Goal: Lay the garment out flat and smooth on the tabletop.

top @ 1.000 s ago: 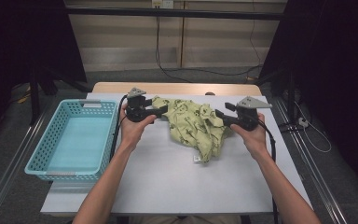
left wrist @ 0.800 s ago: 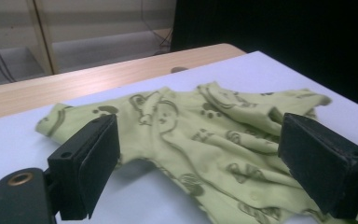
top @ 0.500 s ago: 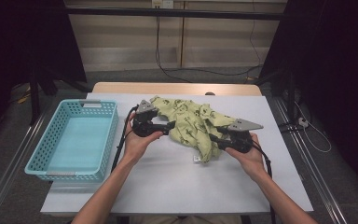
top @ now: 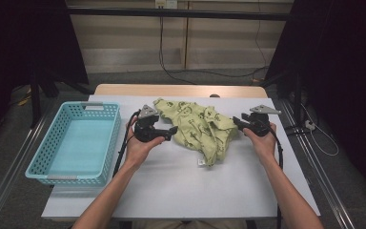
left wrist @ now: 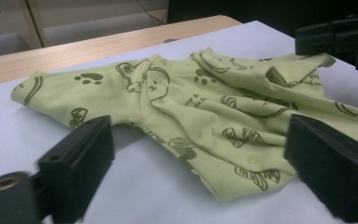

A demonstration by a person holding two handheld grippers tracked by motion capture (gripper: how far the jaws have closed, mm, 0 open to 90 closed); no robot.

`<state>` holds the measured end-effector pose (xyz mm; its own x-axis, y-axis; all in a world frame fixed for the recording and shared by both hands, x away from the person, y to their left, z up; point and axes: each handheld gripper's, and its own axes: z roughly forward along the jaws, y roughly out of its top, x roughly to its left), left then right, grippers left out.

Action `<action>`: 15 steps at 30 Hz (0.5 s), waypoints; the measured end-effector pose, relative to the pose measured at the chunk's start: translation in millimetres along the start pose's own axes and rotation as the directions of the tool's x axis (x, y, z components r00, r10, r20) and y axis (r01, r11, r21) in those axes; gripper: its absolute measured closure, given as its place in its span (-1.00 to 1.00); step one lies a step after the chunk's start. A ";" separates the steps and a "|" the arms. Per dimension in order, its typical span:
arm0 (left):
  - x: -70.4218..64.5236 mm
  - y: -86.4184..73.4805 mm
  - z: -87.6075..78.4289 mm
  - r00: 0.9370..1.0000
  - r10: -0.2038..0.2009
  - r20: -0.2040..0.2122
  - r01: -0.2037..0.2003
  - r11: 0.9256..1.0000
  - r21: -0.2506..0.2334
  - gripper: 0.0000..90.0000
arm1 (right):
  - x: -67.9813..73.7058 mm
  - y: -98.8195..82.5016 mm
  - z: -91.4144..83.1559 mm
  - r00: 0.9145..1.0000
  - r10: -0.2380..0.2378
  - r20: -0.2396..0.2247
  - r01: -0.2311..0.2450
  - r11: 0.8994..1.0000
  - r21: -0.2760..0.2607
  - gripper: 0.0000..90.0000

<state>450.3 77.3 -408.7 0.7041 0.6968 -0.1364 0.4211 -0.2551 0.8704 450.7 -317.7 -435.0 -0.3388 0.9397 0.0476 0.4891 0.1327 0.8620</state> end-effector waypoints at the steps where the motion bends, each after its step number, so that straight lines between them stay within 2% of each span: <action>1: -1.3 -0.8 -1.5 1.000 -0.025 0.016 0.025 1.000 -0.017 -0.94 | -2.2 -1.5 1.3 1.000 0.015 -0.005 -0.015 1.000 0.008 0.13; 2: 1.1 -2.0 -6.4 1.000 0.018 0.023 -0.018 1.000 0.001 -0.94 | -2.8 -2.6 2.3 1.000 0.012 0.009 -0.012 1.000 0.011 0.07; 3: -2.9 -4.9 -7.7 1.000 -0.017 0.016 0.018 0.999 -0.042 -0.94 | -2.5 -3.5 3.6 1.000 0.023 0.018 -0.024 1.000 0.018 0.02; 4: -0.5 -6.5 -12.7 0.999 0.047 0.003 -0.047 0.999 -0.007 -0.94 | -2.7 -4.5 5.5 1.000 0.028 0.011 -0.028 0.999 0.025 0.00; 5: -3.0 -8.2 -11.7 1.000 0.010 0.008 -0.010 0.999 -0.040 -0.94 | -2.7 -6.0 7.9 0.999 0.032 0.010 -0.032 0.999 0.037 -0.02; 7: -2.8 -8.9 -12.3 1.000 -0.013 0.016 0.014 0.999 -0.047 -0.94 | -4.3 -10.1 13.0 0.999 0.034 0.028 -0.036 0.998 0.060 -0.01; 9: -3.7 -8.5 -12.5 1.000 -0.011 0.013 0.011 0.999 -0.048 -0.94 | -7.8 -13.6 17.7 0.998 0.046 0.043 -0.049 0.996 0.077 0.05; 11: -5.8 -8.5 -12.0 1.000 0.003 0.013 -0.002 0.999 -0.045 -0.92 | -10.0 -17.1 22.5 0.998 0.049 0.050 -0.054 0.991 0.121 0.12; 12: -4.5 -8.5 -13.2 0.999 0.041 0.011 -0.041 0.999 -0.022 -0.92 | -11.3 -18.4 25.6 0.998 0.057 0.042 -0.063 0.986 0.155 0.16; 13: -7.3 -8.7 -11.1 1.000 0.011 0.005 -0.011 0.999 -0.040 -0.91 | -11.3 -17.4 26.6 0.997 0.064 0.047 -0.072 0.983 0.172 0.23; 14: -6.9 -8.8 -10.9 1.000 0.020 0.006 -0.020 0.999 -0.038 -0.91 | -11.0 -16.9 28.1 0.998 0.053 0.041 -0.060 0.981 0.185 0.30; 15: -7.6 -9.0 -10.7 1.000 0.012 0.008 -0.012 0.999 -0.038 -0.90 | -9.9 -16.8 29.5 0.998 0.026 0.050 -0.035 0.982 0.184 0.35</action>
<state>435.1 81.5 -410.4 0.7138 0.6882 -0.1299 0.3907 -0.2374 0.8894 469.5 -320.0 -464.9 -0.2849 0.9575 0.0449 0.6406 0.1553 0.7520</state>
